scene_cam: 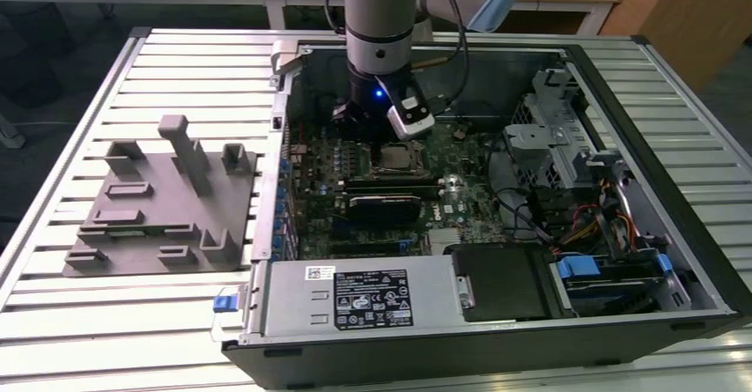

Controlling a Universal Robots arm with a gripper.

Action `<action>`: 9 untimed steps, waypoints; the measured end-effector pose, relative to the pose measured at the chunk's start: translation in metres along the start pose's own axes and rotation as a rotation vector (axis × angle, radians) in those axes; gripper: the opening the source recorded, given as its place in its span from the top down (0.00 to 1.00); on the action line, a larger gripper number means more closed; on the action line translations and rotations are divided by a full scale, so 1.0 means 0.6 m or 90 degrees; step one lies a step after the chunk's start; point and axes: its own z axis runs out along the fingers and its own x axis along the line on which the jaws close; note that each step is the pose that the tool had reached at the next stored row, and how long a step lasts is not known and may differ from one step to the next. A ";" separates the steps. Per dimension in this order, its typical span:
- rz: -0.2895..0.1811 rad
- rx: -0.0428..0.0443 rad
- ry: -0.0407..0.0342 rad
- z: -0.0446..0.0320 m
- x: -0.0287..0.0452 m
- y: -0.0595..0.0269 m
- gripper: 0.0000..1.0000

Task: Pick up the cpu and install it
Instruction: 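Close the cpu cover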

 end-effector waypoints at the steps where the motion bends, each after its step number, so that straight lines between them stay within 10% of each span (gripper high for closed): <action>1: 0.000 0.0000 0.0000 0.000 0.000 0.000 0.89; 9: 0.000 0.0000 0.0000 0.001 -0.007 0.000 0.89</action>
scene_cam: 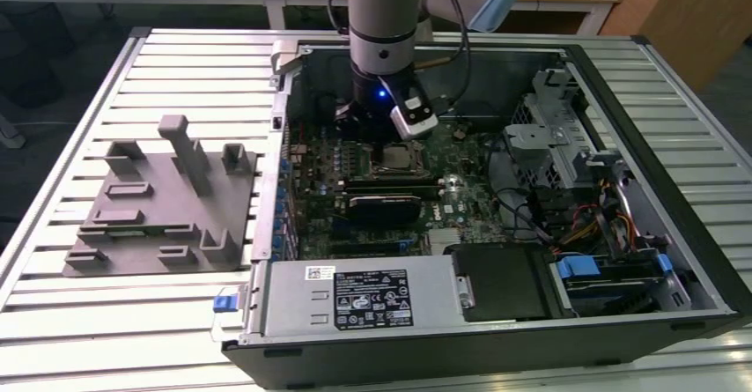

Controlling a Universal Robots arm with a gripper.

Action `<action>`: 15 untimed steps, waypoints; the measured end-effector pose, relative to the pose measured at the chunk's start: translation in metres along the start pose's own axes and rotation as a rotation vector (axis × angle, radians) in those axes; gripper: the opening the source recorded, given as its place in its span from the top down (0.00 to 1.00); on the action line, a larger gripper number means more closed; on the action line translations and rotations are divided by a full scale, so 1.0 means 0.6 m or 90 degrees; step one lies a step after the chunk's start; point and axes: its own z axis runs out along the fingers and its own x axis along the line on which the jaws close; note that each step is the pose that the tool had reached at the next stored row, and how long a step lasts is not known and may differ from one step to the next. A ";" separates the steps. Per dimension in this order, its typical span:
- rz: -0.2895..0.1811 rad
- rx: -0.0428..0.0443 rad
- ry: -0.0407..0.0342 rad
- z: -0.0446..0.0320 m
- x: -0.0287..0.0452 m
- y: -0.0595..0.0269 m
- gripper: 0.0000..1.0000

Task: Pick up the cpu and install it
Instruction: 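Close the cpu cover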

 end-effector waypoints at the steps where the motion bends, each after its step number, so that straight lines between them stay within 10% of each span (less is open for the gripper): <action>1: 0.000 0.0000 0.0000 0.000 -0.001 0.000 0.89; 15: 0.000 0.0000 0.0000 0.000 -0.006 0.000 0.89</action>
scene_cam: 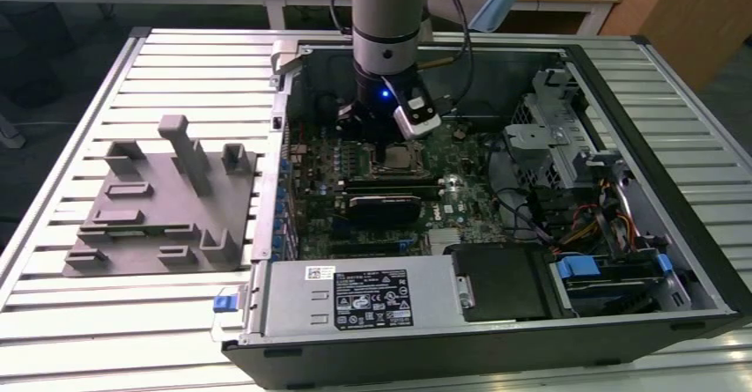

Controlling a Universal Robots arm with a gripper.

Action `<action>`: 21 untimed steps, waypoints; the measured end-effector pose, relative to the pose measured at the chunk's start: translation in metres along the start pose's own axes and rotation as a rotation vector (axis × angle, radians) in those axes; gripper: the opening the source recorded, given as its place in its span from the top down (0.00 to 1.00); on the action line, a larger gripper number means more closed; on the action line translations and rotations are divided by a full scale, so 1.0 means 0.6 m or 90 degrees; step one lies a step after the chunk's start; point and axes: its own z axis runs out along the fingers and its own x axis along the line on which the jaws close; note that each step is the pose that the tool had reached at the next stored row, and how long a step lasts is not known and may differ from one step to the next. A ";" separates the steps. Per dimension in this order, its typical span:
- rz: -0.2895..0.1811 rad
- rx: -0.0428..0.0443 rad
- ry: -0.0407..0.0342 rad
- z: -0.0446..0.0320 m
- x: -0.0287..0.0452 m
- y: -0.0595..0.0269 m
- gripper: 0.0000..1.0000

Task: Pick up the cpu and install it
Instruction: 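Close the cpu cover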

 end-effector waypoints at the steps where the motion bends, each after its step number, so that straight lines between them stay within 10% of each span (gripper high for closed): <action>1: 0.000 0.0000 0.0000 0.000 0.000 0.000 0.89; 21: 0.000 -0.0002 -0.0035 -0.048 -0.001 0.001 0.89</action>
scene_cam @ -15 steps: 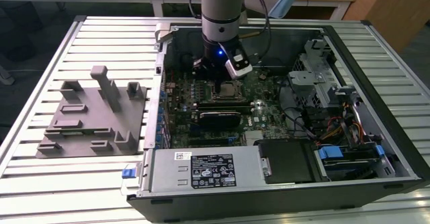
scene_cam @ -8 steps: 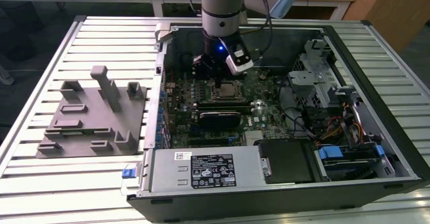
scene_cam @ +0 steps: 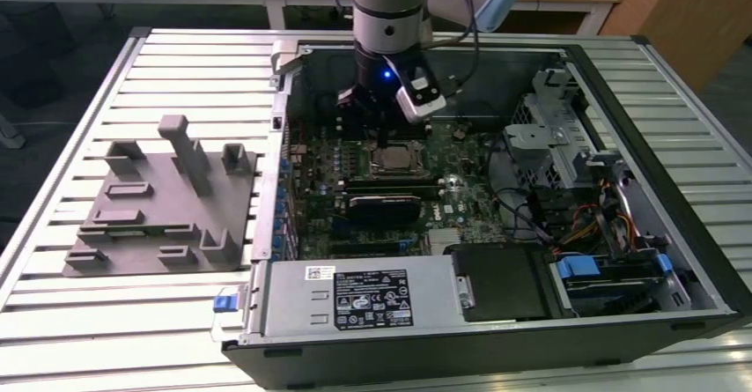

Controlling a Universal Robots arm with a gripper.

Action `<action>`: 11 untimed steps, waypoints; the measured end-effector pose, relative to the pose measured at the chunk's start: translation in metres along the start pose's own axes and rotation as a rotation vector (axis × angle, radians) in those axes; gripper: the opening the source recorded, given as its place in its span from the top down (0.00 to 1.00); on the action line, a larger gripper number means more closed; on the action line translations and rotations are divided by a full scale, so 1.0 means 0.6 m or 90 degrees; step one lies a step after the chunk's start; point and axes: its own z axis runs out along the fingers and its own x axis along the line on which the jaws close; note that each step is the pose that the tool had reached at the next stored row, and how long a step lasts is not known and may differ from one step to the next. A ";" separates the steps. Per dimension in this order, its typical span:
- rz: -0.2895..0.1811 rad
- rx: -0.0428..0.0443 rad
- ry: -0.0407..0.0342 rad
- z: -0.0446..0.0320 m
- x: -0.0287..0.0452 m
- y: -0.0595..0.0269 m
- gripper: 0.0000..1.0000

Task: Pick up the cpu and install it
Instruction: 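Close the cpu cover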

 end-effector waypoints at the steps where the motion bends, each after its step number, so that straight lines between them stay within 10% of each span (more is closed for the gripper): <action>1: 0.000 0.0000 -0.0004 -0.003 0.000 0.000 0.89; 11: 0.000 0.0000 -0.0011 -0.006 -0.007 0.000 0.89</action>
